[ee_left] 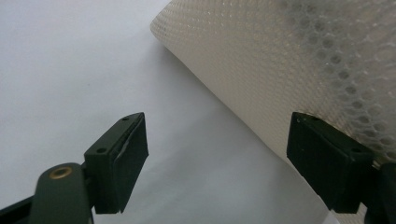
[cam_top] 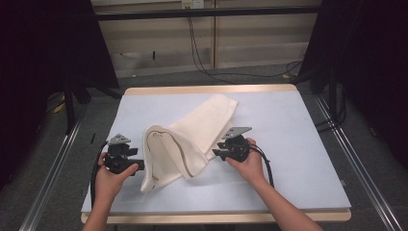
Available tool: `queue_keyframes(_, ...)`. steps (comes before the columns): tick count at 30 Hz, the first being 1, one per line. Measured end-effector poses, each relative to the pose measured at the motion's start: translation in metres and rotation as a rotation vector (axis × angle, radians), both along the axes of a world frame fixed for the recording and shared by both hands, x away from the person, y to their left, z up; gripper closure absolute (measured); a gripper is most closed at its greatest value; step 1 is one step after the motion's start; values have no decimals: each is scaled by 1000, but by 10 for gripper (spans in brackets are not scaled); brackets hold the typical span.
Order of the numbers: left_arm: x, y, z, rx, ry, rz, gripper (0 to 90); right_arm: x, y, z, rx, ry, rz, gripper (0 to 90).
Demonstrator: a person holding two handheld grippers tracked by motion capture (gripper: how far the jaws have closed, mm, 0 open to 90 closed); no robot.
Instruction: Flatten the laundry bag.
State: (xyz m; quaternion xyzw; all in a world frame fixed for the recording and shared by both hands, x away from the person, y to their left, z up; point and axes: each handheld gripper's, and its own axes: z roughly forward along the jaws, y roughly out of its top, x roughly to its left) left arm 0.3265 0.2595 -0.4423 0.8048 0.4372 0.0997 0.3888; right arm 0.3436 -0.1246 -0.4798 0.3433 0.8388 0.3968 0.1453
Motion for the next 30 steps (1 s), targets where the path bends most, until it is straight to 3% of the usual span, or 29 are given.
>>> queue_keyframes(1,0,0,0,-1,-2,1,203,0,-1,0,-6,1,-1,490)
queue_keyframes(2,0,-1,0,-2,-2,-1,203,1,0,-2,-14,36,-9,428)
queue_keyframes(4,0,-1,0,2,0,-2,204,1,0,-6,-37,60,13,401)
queue_keyframes(8,1,-3,0,-6,3,-7,204,3,3,-7,-60,47,17,402)
queue_keyframes(11,1,-3,0,1,2,-9,204,4,3,-8,-49,40,31,492)
queue_keyframes(13,1,-4,-1,-1,2,-9,204,3,3,-7,-47,40,4,588)
queue_keyframes(18,0,-5,0,2,-3,-15,204,1,9,-4,-84,18,29,854)
queue_keyframes(22,0,-4,0,-4,3,-13,204,2,6,-4,-71,19,15,873)
queue_keyframes(26,2,-3,-2,-8,2,-11,204,4,-11,4,-67,6,3,874)
queue_keyframes(30,2,-6,-1,-1,1,-14,210,6,-38,11,-52,0,-47,873)
